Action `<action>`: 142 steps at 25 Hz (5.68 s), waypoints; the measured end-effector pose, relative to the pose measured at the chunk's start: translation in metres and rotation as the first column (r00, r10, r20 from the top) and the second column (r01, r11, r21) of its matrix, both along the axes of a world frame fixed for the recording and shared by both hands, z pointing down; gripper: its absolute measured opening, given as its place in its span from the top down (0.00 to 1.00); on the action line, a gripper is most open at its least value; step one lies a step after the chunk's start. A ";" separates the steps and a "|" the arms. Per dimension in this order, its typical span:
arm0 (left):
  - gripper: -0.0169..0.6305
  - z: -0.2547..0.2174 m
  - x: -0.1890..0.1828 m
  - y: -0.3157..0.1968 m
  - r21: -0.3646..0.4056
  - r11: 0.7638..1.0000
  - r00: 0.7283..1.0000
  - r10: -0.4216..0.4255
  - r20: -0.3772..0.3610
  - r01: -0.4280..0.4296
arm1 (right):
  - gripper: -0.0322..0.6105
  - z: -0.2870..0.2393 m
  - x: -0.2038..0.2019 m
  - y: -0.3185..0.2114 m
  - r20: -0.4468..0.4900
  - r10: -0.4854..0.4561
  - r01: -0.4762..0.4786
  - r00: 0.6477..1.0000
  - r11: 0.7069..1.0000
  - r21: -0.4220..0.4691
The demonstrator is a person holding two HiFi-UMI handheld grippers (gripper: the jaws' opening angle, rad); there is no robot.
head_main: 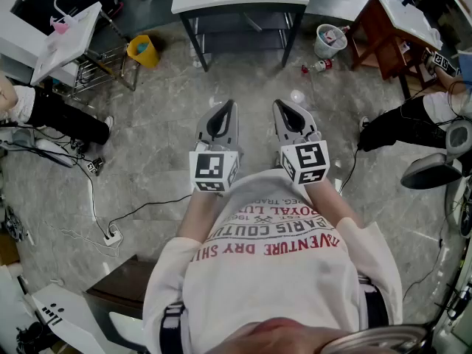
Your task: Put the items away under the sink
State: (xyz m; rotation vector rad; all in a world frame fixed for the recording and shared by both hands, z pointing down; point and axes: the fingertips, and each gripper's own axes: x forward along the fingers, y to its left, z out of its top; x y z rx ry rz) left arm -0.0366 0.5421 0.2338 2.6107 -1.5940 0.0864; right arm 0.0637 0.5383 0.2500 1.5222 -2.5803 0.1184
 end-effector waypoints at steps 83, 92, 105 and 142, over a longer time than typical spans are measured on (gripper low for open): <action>0.94 0.046 -0.027 -0.779 -0.144 0.989 0.999 0.038 0.000 -0.037 | 0.91 0.049 0.016 -0.773 0.041 0.159 -0.150 0.986 0.974 -0.167; 0.94 0.071 -0.031 -0.845 -0.218 0.976 1.000 0.023 -0.004 -0.024 | 0.91 0.071 0.022 -0.850 0.012 0.177 -0.170 0.984 0.962 -0.211; 0.94 0.119 -0.017 -0.906 -0.293 0.954 0.998 -0.051 0.038 0.060 | 0.43 0.127 0.038 -0.945 0.001 0.136 -0.130 0.991 0.948 -0.291; 0.94 0.208 -0.027 -0.955 -0.429 0.885 0.983 -0.173 0.055 0.180 | 0.37 0.255 0.041 -1.056 -0.141 0.143 -0.180 0.980 0.936 -0.303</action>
